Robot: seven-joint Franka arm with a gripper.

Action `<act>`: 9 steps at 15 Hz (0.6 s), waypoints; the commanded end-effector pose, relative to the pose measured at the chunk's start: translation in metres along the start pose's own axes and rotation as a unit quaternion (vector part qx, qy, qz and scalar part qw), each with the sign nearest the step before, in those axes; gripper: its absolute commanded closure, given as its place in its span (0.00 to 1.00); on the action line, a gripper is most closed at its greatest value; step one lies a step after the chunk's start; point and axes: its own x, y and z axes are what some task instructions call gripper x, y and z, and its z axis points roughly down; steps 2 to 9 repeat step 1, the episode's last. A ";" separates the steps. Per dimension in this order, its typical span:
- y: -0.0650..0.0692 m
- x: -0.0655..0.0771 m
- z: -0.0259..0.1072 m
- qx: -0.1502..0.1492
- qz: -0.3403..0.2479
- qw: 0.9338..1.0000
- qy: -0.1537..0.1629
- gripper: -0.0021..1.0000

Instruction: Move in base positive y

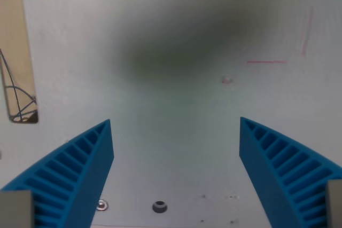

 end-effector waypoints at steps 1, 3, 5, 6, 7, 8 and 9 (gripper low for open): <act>-0.013 0.010 0.000 -0.002 0.010 1.000 -0.003 0.00; -0.013 0.010 0.000 -0.002 0.010 1.000 -0.003 0.00; -0.013 0.010 0.000 -0.002 0.010 1.000 -0.003 0.00; -0.013 0.010 0.000 -0.002 0.010 1.000 -0.003 0.00; -0.013 0.010 0.000 -0.002 0.010 1.000 -0.003 0.00; -0.013 0.010 0.000 -0.002 0.010 1.000 -0.003 0.00; -0.013 0.010 0.000 -0.002 0.010 1.000 -0.003 0.00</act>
